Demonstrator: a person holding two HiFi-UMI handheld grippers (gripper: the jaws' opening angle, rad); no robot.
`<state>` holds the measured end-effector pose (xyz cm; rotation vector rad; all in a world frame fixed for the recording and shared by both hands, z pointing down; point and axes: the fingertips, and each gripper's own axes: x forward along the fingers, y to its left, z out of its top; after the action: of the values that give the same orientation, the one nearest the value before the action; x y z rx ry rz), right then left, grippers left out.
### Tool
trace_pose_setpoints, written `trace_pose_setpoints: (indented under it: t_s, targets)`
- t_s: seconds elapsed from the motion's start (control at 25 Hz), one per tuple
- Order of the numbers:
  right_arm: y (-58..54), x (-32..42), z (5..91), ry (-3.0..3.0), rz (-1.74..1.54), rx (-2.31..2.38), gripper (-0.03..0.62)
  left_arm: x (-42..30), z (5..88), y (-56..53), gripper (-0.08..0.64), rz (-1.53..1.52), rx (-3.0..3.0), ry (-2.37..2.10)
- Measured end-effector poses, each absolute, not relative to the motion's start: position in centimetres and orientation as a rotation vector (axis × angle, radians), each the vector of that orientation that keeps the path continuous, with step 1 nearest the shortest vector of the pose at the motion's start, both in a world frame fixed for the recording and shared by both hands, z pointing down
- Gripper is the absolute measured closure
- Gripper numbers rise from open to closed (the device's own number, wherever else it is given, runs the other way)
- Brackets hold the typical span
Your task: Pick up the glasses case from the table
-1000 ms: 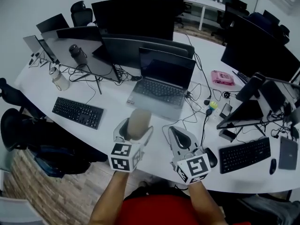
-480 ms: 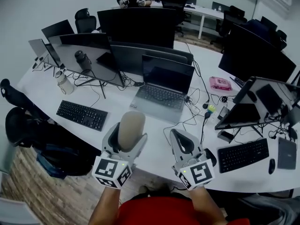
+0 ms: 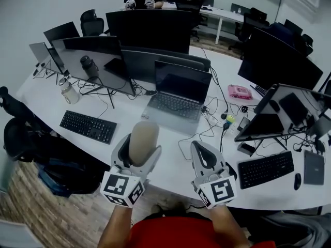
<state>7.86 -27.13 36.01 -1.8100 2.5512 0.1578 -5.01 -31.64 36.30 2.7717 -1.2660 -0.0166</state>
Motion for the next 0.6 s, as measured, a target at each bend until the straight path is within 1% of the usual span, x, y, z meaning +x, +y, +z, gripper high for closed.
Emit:
trace_pose_setpoints:
  t_s: [0.6]
  targets:
    - [-26.83,7.57,36.00,2.532,0.166,-1.846,0.589,-5.05,36.23,-31.50,0.170,-0.013,2.780,-1.242]
